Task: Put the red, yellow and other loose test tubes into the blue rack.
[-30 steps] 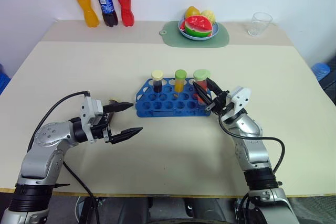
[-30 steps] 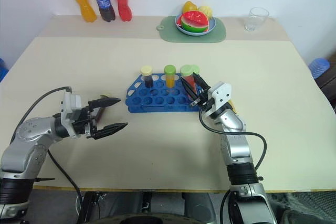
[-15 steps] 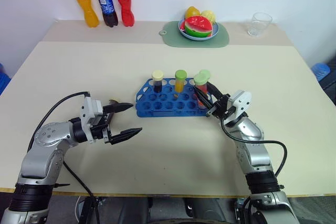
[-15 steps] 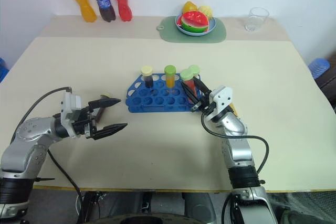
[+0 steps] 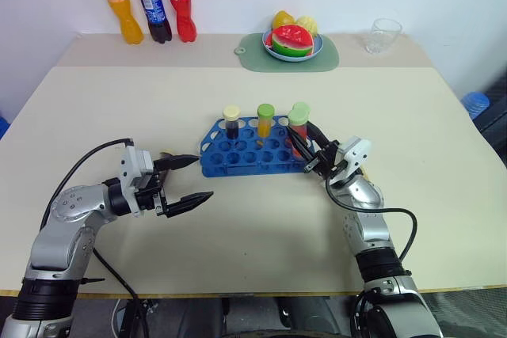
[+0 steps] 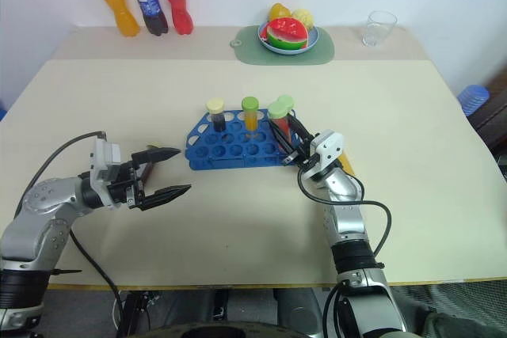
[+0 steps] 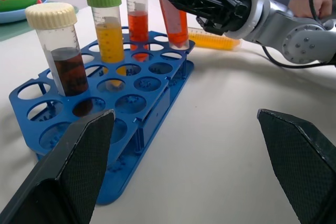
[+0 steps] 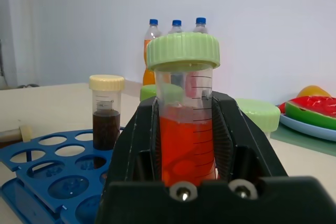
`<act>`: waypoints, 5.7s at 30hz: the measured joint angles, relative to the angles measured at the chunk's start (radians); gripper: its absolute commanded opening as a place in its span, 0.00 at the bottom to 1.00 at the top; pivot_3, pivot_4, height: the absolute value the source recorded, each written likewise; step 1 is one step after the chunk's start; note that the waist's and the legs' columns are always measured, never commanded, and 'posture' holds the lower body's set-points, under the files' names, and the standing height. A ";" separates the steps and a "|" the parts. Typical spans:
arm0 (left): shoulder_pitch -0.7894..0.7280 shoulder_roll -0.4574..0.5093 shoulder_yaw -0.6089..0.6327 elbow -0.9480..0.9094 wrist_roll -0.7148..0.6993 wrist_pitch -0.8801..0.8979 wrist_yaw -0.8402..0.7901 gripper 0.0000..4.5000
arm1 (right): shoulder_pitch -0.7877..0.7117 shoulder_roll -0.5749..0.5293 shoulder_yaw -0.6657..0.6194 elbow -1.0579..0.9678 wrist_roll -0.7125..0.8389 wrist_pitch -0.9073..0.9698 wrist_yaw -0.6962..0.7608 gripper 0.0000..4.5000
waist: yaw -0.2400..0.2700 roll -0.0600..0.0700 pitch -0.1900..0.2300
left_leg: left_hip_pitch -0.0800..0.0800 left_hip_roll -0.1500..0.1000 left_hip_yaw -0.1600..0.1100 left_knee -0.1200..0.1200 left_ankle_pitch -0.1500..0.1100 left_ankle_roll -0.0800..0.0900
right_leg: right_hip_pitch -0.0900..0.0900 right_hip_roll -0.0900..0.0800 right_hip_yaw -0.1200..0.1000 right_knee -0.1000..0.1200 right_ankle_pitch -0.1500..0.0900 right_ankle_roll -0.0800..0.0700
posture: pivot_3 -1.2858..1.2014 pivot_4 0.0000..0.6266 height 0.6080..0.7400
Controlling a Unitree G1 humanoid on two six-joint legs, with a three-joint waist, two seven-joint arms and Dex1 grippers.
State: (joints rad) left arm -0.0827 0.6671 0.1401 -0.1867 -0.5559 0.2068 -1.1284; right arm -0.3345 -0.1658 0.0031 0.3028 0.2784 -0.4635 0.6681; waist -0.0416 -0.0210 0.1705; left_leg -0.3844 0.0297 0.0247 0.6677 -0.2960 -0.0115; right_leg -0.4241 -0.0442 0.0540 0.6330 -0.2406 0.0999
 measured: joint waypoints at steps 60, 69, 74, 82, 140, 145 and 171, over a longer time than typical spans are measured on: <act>0.038 -0.070 -0.039 -0.009 0.024 -0.040 0.055 1.00 | -0.388 -0.676 0.211 -0.011 -0.022 1.503 0.073 0.67 | 0.026 0.000 0.000 | -0.006 -0.002 0.001 0.000 0.000 0.001 | -0.005 -0.001 0.001 -0.003 0.000 0.000 | 0.52 0.24 1.00; 0.040 -0.070 -0.037 -0.022 0.021 -0.038 0.067 1.00 | -0.346 -0.730 0.262 -0.098 -0.099 1.437 0.168 0.25 | 0.027 0.000 -0.001 | -0.006 -0.002 0.001 0.000 0.000 0.001 | -0.005 -0.001 0.000 -0.003 0.000 0.000 | 0.52 0.24 1.00; 0.027 -0.069 -0.037 -0.013 0.021 -0.038 0.063 1.00 | -0.116 -0.822 0.170 -0.324 -0.044 1.266 0.306 0.25 | 0.032 0.000 0.000 | -0.007 -0.003 0.000 0.000 0.000 0.001 | -0.005 -0.001 0.000 -0.004 0.000 0.001 | 0.52 0.24 1.00; -0.013 -0.073 -0.049 0.034 0.022 -0.038 0.041 1.00 | 0.050 -0.558 -0.130 -0.681 0.342 1.059 0.420 0.25 | 0.005 0.000 -0.001 | -0.003 0.000 -0.001 0.001 0.000 0.001 | -0.002 0.003 0.001 -0.002 0.000 0.000 | 0.52 0.24 1.00; -0.006 -0.110 0.095 0.012 -0.088 0.086 0.230 1.00 | -0.066 0.023 0.133 -0.029 -0.119 0.116 0.032 0.99 | 0.002 0.000 -0.001 | -0.004 0.001 -0.001 -0.001 0.001 -0.003 | -0.004 -0.002 -0.001 0.000 0.001 0.000 | 0.52 0.24 1.00; -0.038 -0.122 0.135 -0.084 -0.084 0.223 0.488 1.00 | -0.044 -0.101 0.138 -0.125 -0.135 0.126 0.083 0.99 | 0.003 0.000 -0.001 | -0.004 0.000 -0.003 -0.001 0.001 -0.003 | -0.004 -0.002 -0.001 0.000 0.001 0.000 | 0.52 0.24 1.00; -0.708 0.078 0.084 0.398 -0.624 1.399 1.388 1.00 | 0.099 -0.520 0.046 -0.452 0.094 0.364 0.442 0.99 | 0.031 -0.002 0.000 | -0.003 -0.004 -0.006 -0.001 0.004 -0.008 | -0.002 -0.003 -0.001 0.001 0.001 0.000 | 0.52 0.24 1.00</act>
State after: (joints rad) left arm -0.7905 0.7451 0.2239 0.2117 -1.1802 1.6061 0.2593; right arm -0.2353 -0.6854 0.0490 -0.1488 0.3728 -0.0997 1.1100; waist -0.0103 -0.0230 0.1704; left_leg -0.3879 0.0257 0.0189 0.6672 -0.2917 -0.0191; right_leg -0.4265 -0.0470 0.0525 0.6335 -0.2400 0.1002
